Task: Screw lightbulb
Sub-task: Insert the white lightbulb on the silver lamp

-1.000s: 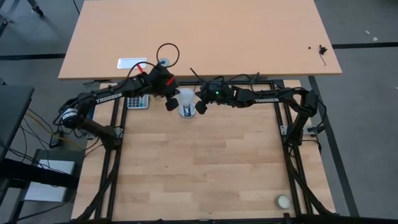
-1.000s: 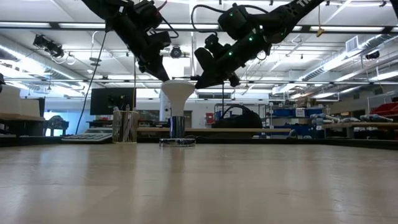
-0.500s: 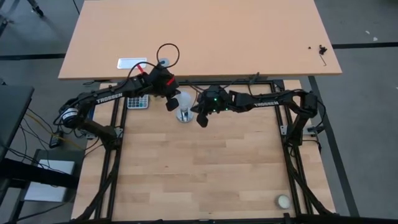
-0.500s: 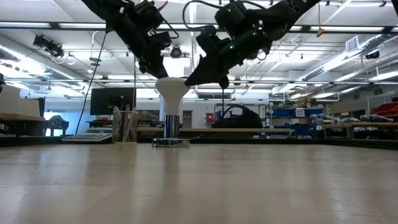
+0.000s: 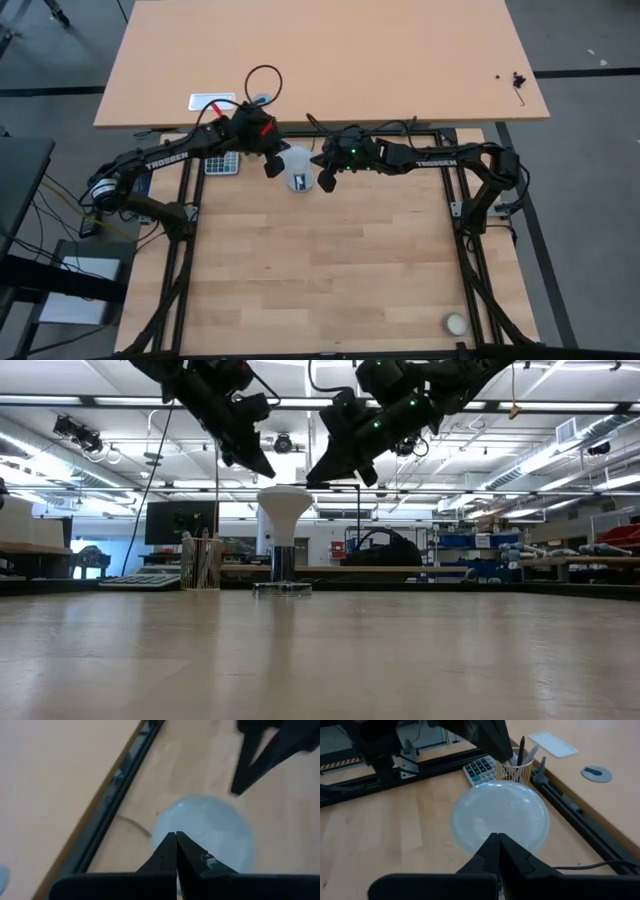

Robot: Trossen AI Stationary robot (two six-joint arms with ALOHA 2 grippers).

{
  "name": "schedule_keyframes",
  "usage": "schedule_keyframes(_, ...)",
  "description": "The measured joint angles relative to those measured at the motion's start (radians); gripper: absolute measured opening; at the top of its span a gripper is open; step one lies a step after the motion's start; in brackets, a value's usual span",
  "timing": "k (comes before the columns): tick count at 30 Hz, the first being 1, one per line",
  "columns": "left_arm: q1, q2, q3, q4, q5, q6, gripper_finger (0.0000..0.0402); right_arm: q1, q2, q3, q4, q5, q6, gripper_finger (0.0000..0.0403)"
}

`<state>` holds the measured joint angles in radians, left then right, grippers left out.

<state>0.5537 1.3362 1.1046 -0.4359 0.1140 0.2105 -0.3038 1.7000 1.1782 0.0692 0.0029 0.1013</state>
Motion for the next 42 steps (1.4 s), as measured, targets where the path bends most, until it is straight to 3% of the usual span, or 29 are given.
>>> schedule_keyframes(5,-0.029,0.012,0.002,0.029,0.050,-0.002,0.0000,-0.009,0.000,0.000,0.009,0.001,-0.016,0.0011)
schedule_keyframes(15,-0.032,0.075,0.004,0.024,-0.008,-0.002,0.0000,-0.042,0.001,0.000,-0.002,0.013,-0.016,0.0012)
schedule_keyframes(28,-0.032,0.084,0.005,0.017,-0.012,-0.002,0.0000,-0.052,0.048,0.002,0.016,0.001,-0.010,0.0012)
schedule_keyframes(37,-0.032,0.100,0.008,0.035,-0.011,-0.002,0.0000,0.008,0.050,-0.002,-0.004,-0.182,0.001,0.0010)
schedule_keyframes(39,-0.032,0.100,0.008,0.031,-0.011,-0.002,0.0000,0.018,0.040,-0.002,0.002,-0.161,-0.017,0.0010)
schedule_keyframes(42,-0.032,0.100,0.008,0.028,-0.011,-0.002,0.0000,0.018,0.019,-0.001,0.020,-0.040,-0.031,0.0010)
